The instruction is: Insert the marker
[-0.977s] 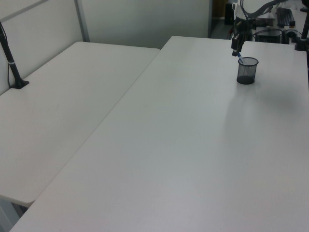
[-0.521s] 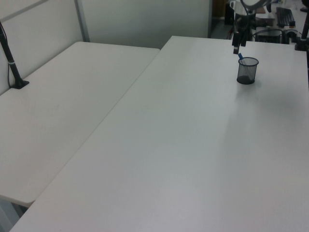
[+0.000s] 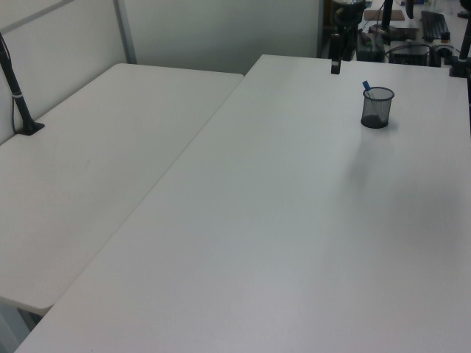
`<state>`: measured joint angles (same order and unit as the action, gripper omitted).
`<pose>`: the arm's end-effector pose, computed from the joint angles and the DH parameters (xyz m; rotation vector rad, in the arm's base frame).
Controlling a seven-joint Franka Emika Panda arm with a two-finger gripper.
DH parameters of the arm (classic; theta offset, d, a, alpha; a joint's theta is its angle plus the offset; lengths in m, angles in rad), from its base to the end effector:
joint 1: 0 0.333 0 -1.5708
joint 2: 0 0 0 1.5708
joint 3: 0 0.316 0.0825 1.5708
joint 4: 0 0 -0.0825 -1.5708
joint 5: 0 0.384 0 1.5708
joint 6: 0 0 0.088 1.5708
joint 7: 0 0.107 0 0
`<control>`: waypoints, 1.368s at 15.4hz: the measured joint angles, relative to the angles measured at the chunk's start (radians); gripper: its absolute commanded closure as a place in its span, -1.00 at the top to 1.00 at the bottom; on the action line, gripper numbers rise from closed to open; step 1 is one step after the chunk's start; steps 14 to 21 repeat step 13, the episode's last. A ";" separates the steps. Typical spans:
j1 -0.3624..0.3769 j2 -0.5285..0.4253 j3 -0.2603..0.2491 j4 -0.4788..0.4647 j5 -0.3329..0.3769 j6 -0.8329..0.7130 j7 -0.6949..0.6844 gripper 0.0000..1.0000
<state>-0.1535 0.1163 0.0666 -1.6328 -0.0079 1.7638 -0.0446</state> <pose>0.5982 -0.0547 0.5448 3.1398 -0.0649 0.0234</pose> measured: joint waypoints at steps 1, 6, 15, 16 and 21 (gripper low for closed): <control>0.025 -0.001 0.000 0.002 0.000 -0.008 0.016 1.00; 0.123 -0.012 0.000 0.007 -0.002 -0.060 0.066 1.00; 0.133 -0.032 -0.006 0.007 -0.002 -0.106 0.074 1.00; 0.133 -0.032 -0.006 0.007 -0.002 -0.106 0.074 1.00; 0.133 -0.032 -0.006 0.007 -0.002 -0.106 0.074 1.00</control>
